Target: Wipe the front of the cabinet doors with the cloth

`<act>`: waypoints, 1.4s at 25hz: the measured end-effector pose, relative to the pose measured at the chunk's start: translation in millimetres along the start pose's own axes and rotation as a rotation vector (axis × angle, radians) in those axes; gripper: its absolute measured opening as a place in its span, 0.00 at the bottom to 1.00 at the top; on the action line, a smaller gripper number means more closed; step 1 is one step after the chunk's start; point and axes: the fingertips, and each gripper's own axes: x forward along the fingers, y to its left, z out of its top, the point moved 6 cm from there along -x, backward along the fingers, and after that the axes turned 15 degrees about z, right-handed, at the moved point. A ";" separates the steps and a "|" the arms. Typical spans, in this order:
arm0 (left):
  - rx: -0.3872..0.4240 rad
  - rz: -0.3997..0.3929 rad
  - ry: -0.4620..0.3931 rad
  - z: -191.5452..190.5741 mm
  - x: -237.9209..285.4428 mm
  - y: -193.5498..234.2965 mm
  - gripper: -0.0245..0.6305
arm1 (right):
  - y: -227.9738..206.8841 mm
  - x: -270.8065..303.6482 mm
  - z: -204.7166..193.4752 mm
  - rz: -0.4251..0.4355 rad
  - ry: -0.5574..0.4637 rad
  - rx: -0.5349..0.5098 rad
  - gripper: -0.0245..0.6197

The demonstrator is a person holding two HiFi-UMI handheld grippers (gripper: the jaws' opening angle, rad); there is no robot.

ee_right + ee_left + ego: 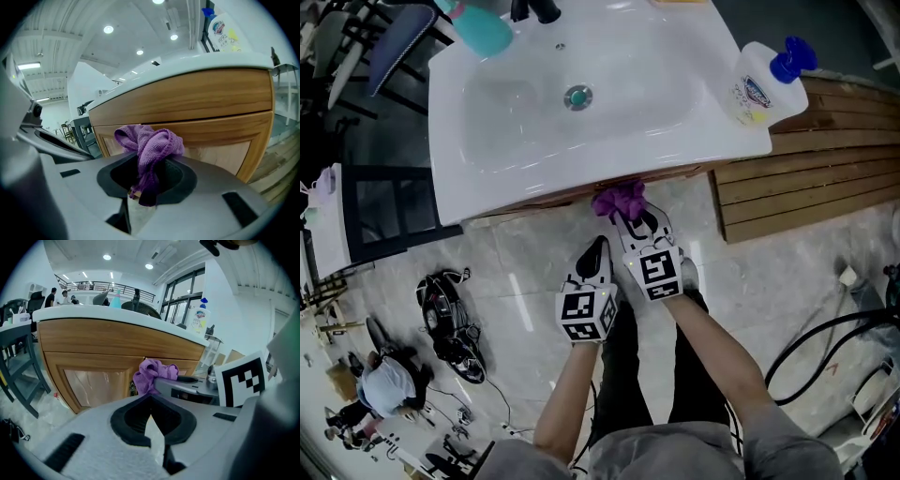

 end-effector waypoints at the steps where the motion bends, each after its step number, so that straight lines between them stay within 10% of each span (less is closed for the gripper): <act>1: 0.001 0.001 0.004 -1.8 0.6 1.4 0.05 | -2.2 3.5 -0.3 -0.003 0.000 0.001 0.19; 35: 0.006 0.004 0.053 -24.8 2.3 -14.1 0.05 | -40.6 -6.6 -0.9 -0.090 -0.031 0.004 0.18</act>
